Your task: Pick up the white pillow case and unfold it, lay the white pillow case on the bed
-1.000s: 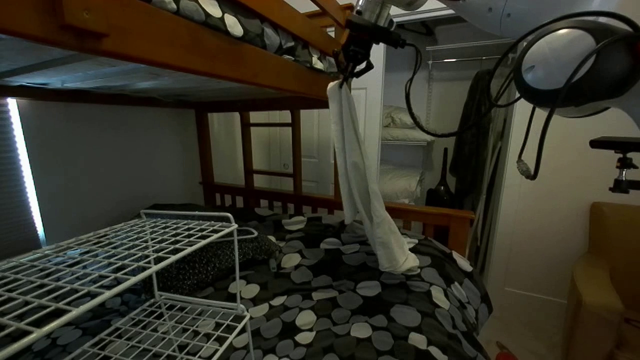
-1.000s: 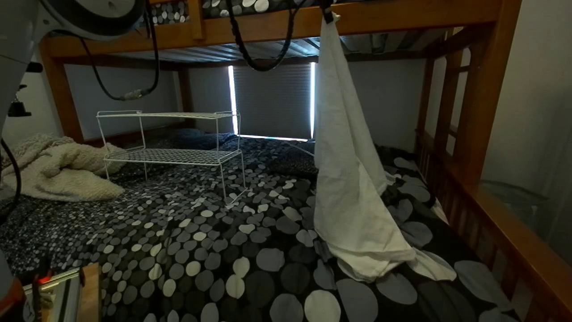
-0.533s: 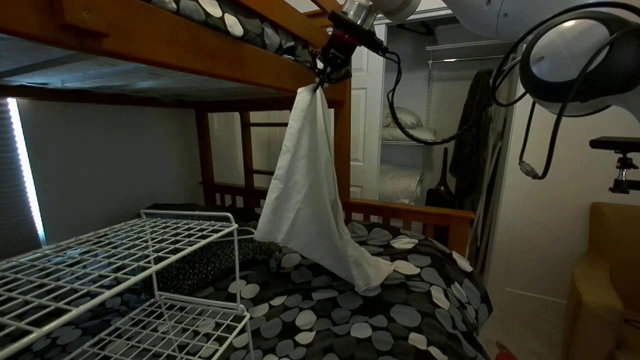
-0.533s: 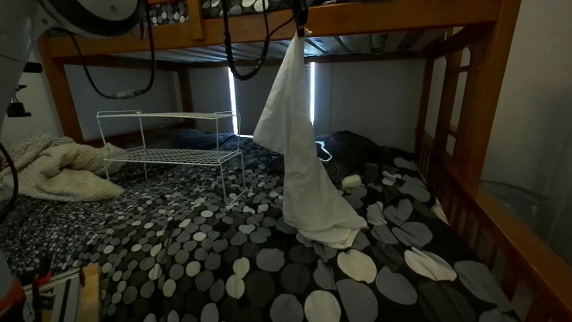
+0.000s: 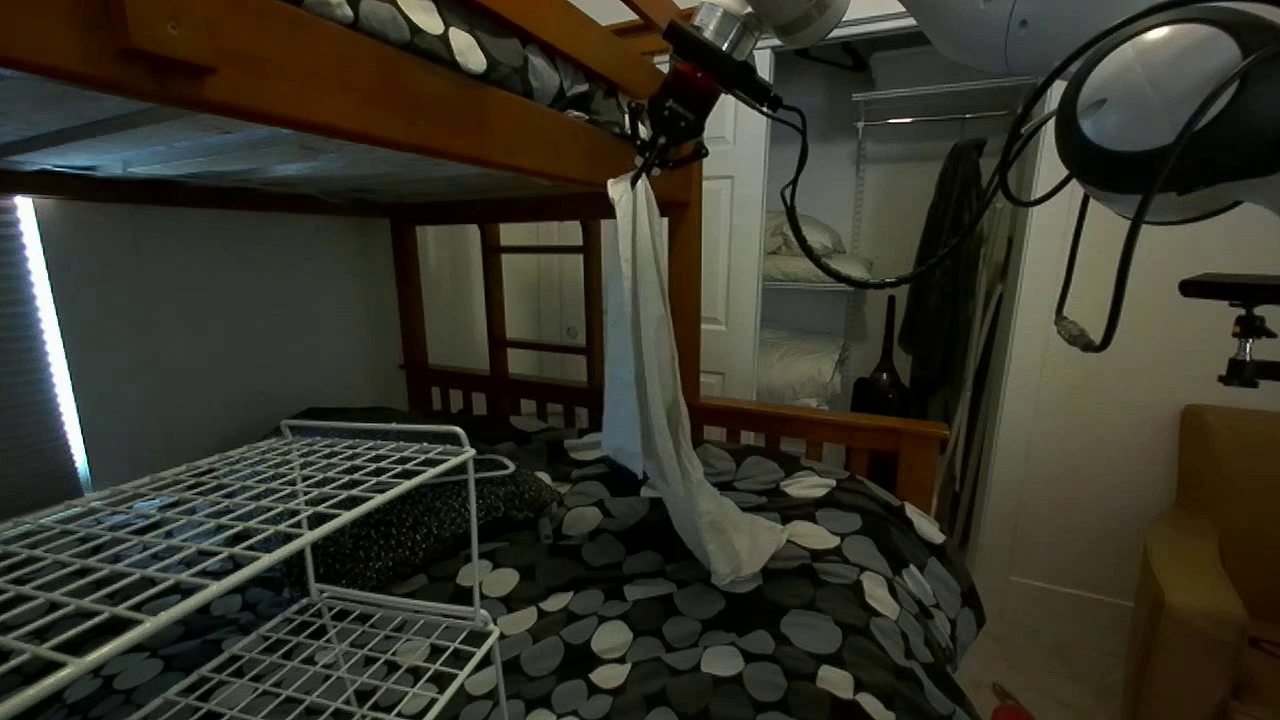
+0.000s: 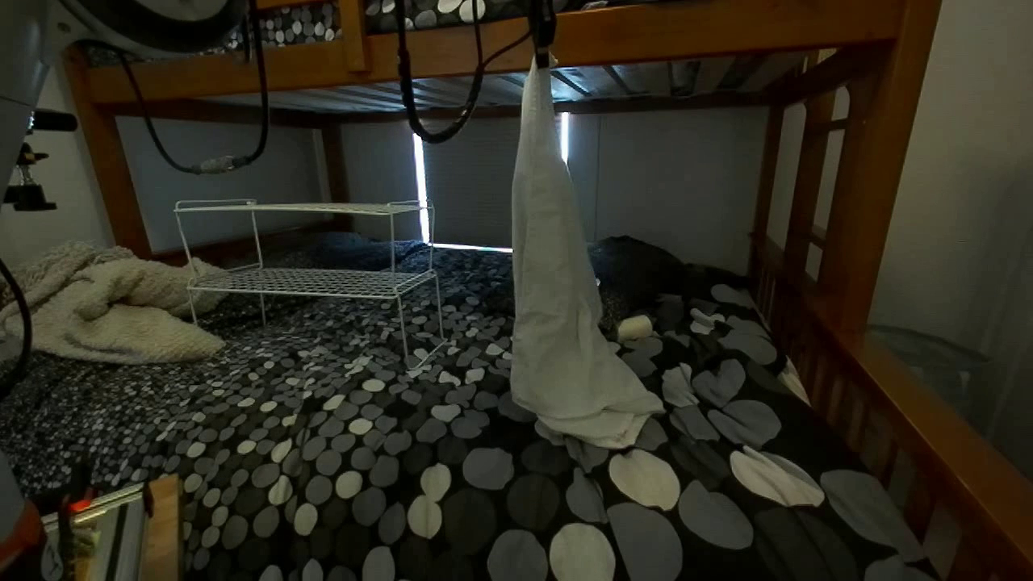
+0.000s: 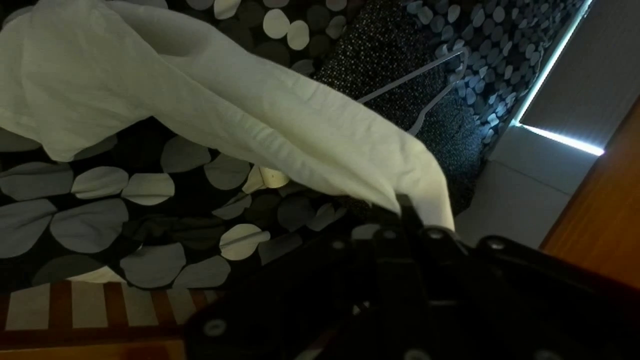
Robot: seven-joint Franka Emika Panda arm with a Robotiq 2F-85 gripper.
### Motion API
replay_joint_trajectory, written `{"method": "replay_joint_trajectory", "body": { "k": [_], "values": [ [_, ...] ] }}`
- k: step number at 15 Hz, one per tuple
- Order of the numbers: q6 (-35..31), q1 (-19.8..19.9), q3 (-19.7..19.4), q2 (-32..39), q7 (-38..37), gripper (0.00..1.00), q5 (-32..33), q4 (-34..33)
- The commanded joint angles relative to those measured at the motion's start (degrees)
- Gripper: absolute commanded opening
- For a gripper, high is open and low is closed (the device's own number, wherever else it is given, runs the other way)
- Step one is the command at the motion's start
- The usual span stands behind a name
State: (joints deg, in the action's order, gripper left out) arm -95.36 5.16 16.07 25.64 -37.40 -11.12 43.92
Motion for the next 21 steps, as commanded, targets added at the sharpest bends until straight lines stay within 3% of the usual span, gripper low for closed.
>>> {"method": "replay_joint_trajectory", "body": {
  "k": [1, 10, 21],
  "values": [
    [-0.01, 0.01, 0.02, -0.02, -0.01, 0.0, 0.0, 0.05],
    [13.78, -3.93, 4.88, 5.6, 0.82, 0.0, -2.61, 6.8],
    [21.32, -3.59, 4.95, 9.81, 0.32, 0.0, -3.02, 17.41]
  ]
}}
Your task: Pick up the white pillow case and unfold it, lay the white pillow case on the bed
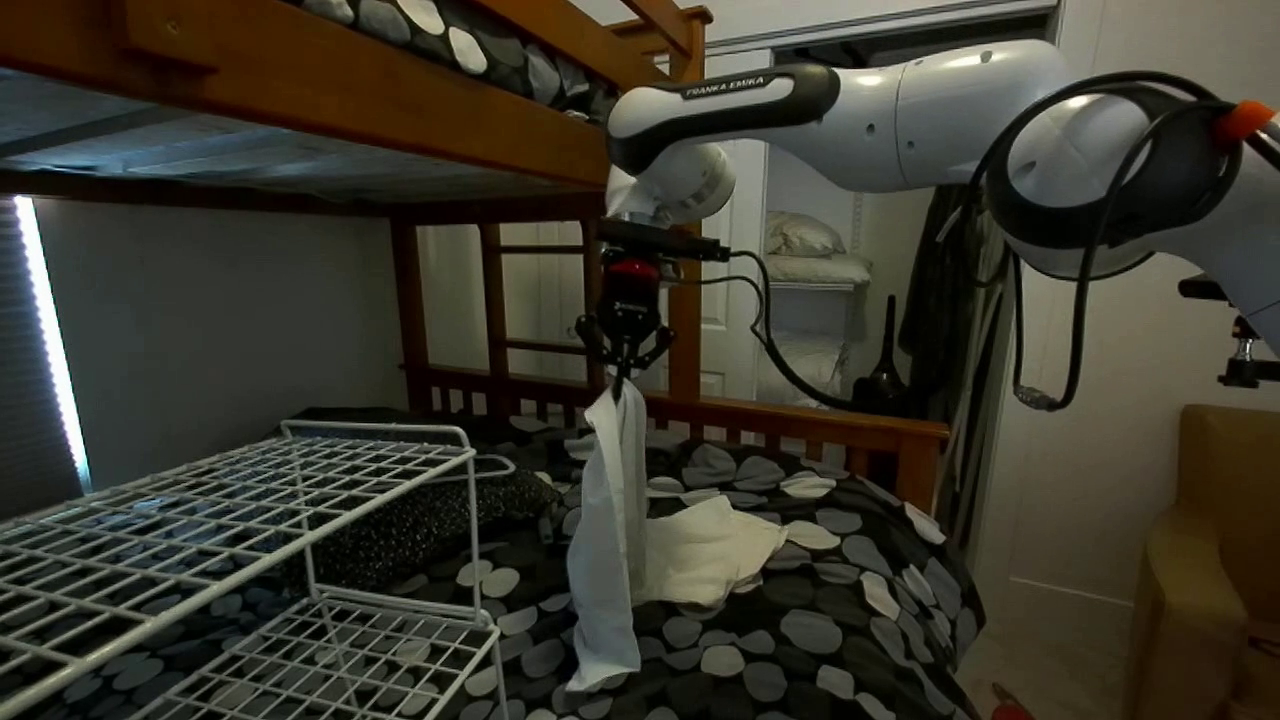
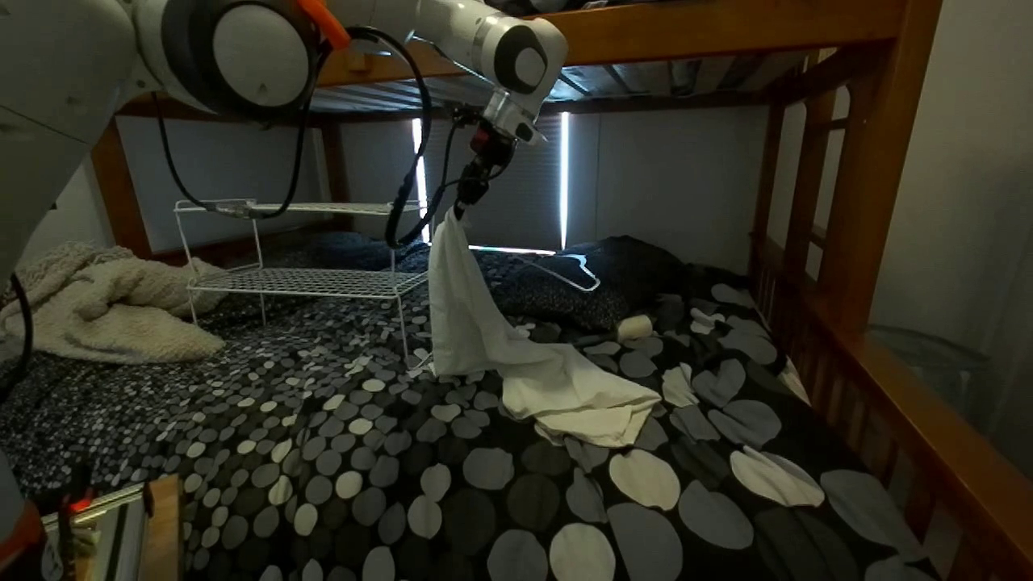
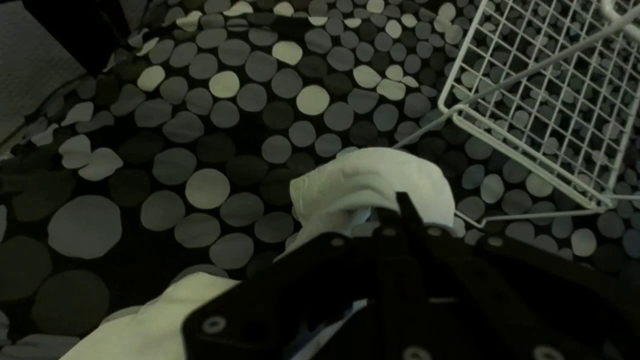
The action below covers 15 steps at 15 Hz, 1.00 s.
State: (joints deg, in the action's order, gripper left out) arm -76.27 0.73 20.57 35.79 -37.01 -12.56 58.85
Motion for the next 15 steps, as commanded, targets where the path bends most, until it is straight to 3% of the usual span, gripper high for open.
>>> {"method": "replay_joint_trajectory", "body": {
  "k": [1, 4, 5, 6, 10, 14, 15],
  "values": [
    [2.6, 0.82, 0.42, -0.25, -0.01, 0.0, -1.45, 2.94],
    [4.77, 0.85, 0.46, -0.05, 0.61, 0.0, -1.16, 3.65],
    [5.4, 0.92, 0.43, 0.01, 0.45, 0.27, -1.34, 3.71],
    [5.22, 0.96, 0.12, -0.25, 0.08, 0.28, -1.03, 4.03],
    [3.79, 2.8, -2.11, -3.66, 0.34, 0.57, 1.75, 7.01],
    [7.5, 5.49, -3.08, -7.4, 1.09, 0.86, 1.44, 13.33],
    [9.19, 2.01, -9.61, -9.03, 3.66, 0.95, -2.15, 14.89]
  ]
}}
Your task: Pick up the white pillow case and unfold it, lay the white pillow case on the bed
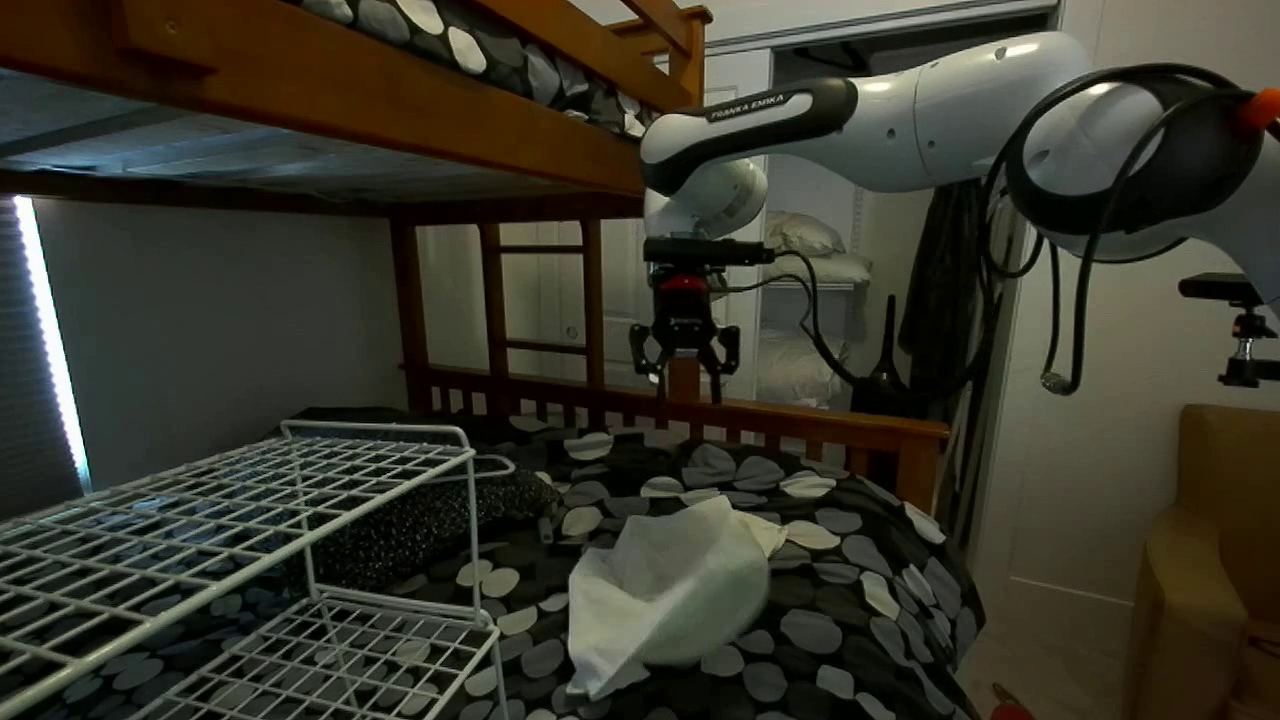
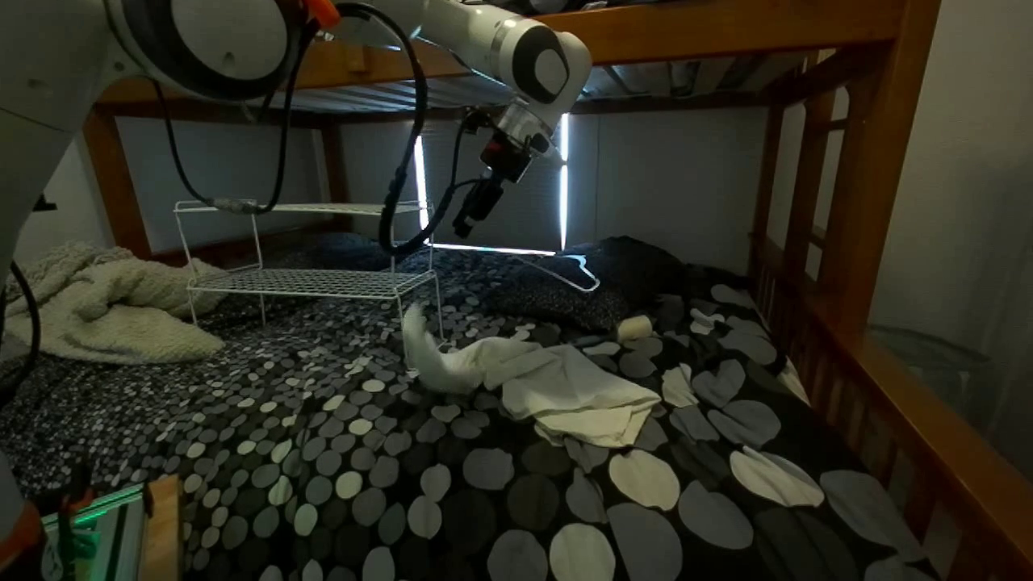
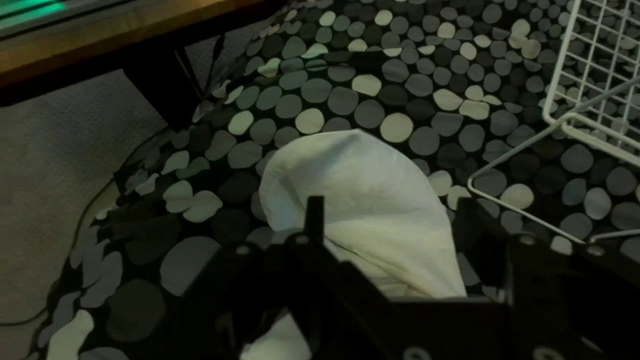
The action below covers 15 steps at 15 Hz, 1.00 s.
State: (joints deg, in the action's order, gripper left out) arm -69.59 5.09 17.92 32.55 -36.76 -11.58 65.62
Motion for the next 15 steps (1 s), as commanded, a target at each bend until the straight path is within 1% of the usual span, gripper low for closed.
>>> {"method": "replay_joint_trajectory", "body": {
  "k": [1, 3, 5, 7, 9, 11, 12, 15],
  "values": [
    [3.21, -2.68, -8.23, -6.88, 3.66, 0.99, -2.88, 10.11],
    [2.31, -4.67, -12.46, -9.24, 3.99, 1.0, 0.52, 13.8],
    [-1.66, -6.09, -16.2, -11.45, 3.97, 1.0, 6.07, 16.55],
    [-6.37, -6.02, -18.9, -13.09, 2.7, 1.0, 8.78, 18.25],
    [-11.4, -5.64, -20.91, -14.29, 1.58, 1.0, 10.68, 19.13],
    [-16.8, -5.12, -22.34, -16.13, -0.54, 1.0, 10.11, 20.53],
    [-19.38, -4.78, -22.81, -16.1, -1.17, 1.0, 9.3, 19.86],
    [-28.45, -5.12, -23.36, -17.63, -4.93, 1.0, 9.22, 20.52]
  ]
}}
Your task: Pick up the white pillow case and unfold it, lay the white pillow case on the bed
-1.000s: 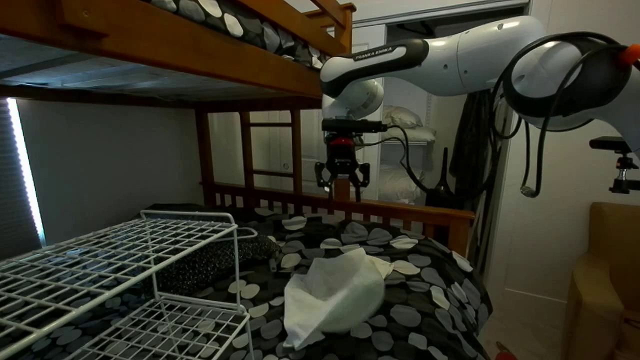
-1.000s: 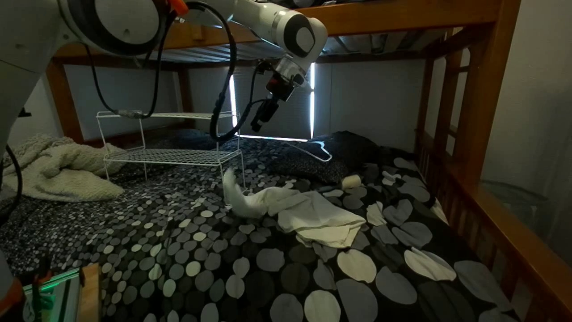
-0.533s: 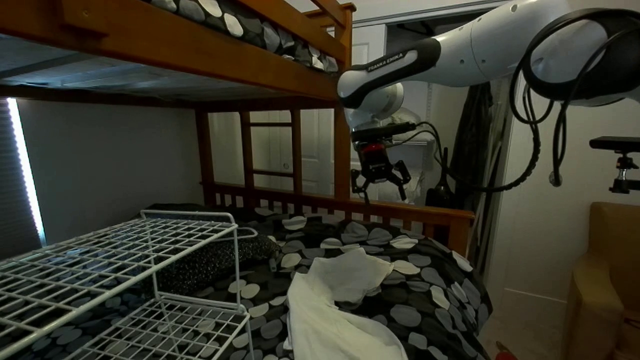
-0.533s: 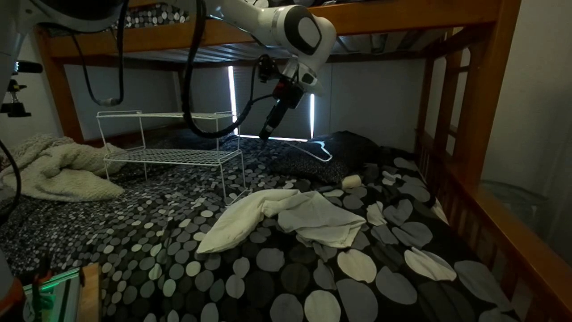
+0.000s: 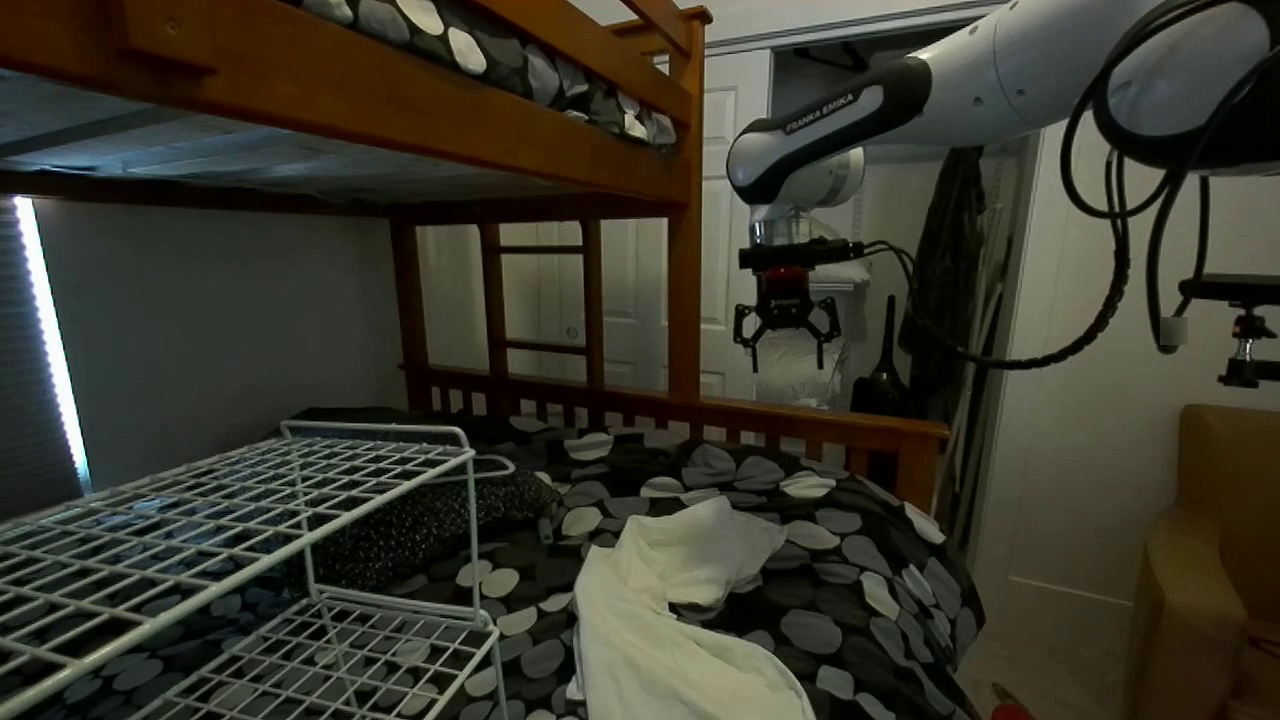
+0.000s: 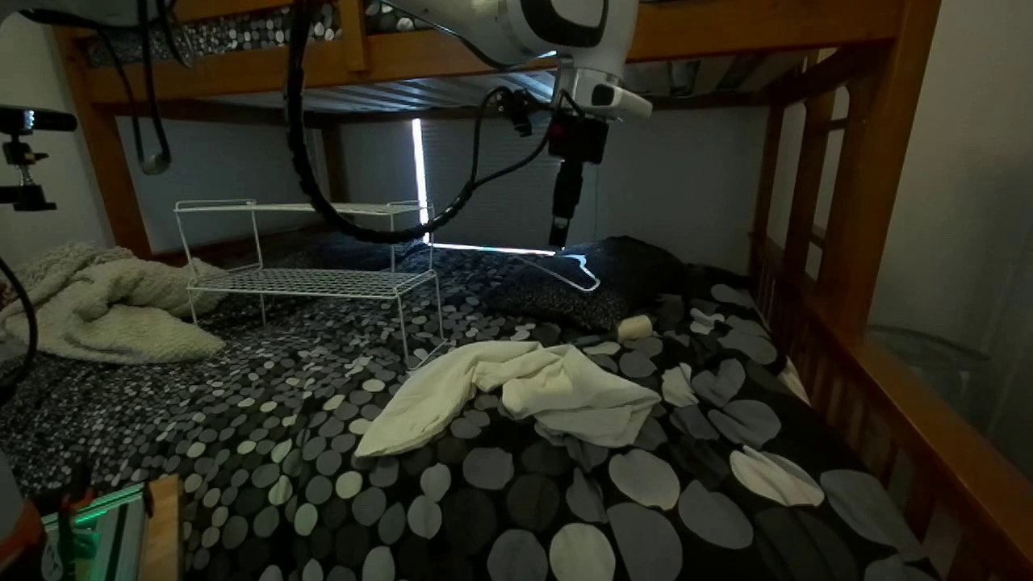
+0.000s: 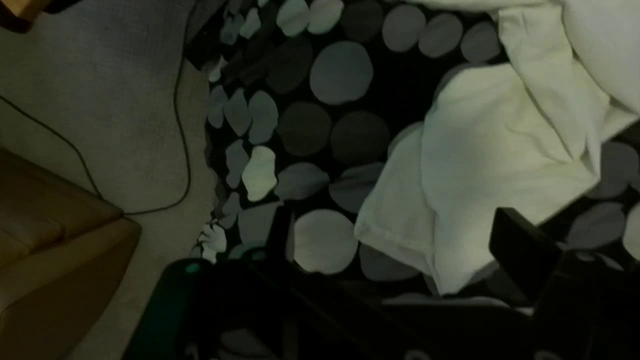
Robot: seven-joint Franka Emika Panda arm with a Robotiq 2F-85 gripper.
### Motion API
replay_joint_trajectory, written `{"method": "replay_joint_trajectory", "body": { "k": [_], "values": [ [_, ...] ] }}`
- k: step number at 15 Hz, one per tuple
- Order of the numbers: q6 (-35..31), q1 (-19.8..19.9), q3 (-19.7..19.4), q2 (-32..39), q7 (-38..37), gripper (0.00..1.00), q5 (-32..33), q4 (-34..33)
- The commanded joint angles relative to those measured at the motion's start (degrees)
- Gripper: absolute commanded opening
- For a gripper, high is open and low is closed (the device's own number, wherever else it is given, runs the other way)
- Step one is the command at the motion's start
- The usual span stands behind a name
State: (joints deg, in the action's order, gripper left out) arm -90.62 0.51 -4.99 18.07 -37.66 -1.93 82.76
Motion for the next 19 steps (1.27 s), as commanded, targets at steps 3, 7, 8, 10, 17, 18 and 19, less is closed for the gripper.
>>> {"method": "replay_joint_trajectory", "body": {
  "k": [3, 7, 8, 10, 17, 18, 19],
  "values": [
    [-7.93, -0.1, -0.11, -1.17, -3.14, 1.0, -0.03, 0.1],
    [-9.03, -0.22, -0.07, -1.59, -3.98, 1.0, -0.02, 0.29],
    [-9.04, -0.22, -0.07, -1.59, -3.99, 1.0, -0.02, 0.33],
    [-9.05, -0.22, -0.07, -1.59, -4.0, 1.0, -0.02, 0.37],
    [-9.07, -0.22, -0.07, -1.59, -4.03, 1.0, -0.02, 0.42],
    [-9.07, -0.22, -0.07, -1.59, -4.03, 1.0, -0.02, 0.43],
    [-9.07, -0.22, -0.07, -1.59, -4.03, 1.0, -0.02, 0.43]
  ]
}}
